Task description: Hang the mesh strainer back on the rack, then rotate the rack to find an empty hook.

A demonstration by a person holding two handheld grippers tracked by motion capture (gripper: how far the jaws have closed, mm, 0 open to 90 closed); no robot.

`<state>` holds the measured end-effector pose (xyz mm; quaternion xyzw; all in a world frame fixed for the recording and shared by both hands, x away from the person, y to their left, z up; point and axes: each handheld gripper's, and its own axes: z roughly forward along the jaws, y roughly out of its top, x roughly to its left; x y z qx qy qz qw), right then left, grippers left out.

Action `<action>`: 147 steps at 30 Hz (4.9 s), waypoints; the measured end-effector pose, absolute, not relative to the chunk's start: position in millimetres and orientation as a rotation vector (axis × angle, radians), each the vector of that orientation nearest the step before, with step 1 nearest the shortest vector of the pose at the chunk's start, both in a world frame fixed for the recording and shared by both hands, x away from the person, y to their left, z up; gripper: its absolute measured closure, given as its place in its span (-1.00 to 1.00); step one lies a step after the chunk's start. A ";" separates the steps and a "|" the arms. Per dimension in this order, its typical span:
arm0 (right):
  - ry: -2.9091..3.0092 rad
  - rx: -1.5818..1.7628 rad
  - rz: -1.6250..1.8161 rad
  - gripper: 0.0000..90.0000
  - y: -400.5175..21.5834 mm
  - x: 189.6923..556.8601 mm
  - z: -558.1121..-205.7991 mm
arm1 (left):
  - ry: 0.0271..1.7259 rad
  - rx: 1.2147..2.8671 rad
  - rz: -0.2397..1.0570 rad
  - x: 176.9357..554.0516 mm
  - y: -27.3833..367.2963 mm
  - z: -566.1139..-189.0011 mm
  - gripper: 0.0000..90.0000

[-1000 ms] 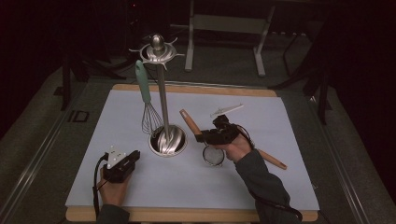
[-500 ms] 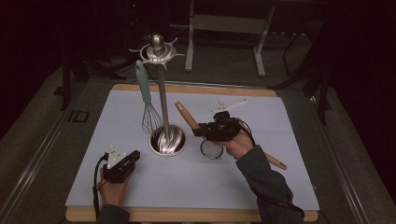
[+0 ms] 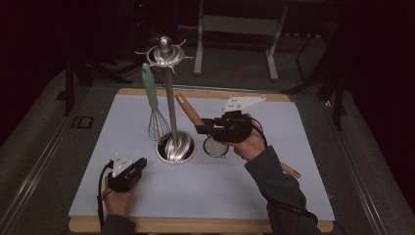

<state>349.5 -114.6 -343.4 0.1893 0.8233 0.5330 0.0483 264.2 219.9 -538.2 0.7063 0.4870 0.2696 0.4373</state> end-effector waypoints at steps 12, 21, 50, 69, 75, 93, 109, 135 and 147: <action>2.394 0.482 1.743 0.59 -122.0 340.8 -315.6 | 1.210 1.758 0.672 264.2 219.8 -538.2 0.86; 2.324 0.429 1.820 0.59 -124.6 335.9 -300.3 | 1.211 1.758 0.673 264.2 219.8 -538.2 0.86; 2.362 0.437 1.811 0.58 -86.6 363.2 -305.0 | 1.211 1.754 0.668 264.2 220.2 -538.1 0.86; 2.401 0.460 1.705 0.49 -81.7 367.5 -304.0 | 1.211 1.755 0.670 264.1 220.1 -538.2 0.86; 2.409 0.463 1.681 0.46 -82.8 365.7 -303.4 | 1.212 1.755 0.671 264.1 220.1 -538.2 0.85; 2.403 0.533 1.611 0.44 -107.2 369.7 -308.7 | 1.217 1.754 0.670 264.4 220.2 -538.2 0.85; 2.406 0.665 1.475 0.35 -146.2 369.2 -338.0 | 1.195 1.605 0.680 252.7 225.2 -521.1 0.85; 2.372 0.967 1.296 0.21 -198.9 350.8 -429.2 | 0.782 1.174 0.807 248.4 199.7 -366.7 1.00; 2.354 1.031 1.292 0.20 -213.2 332.2 -457.8 | 0.682 1.116 0.880 267.7 188.6 -301.4 0.99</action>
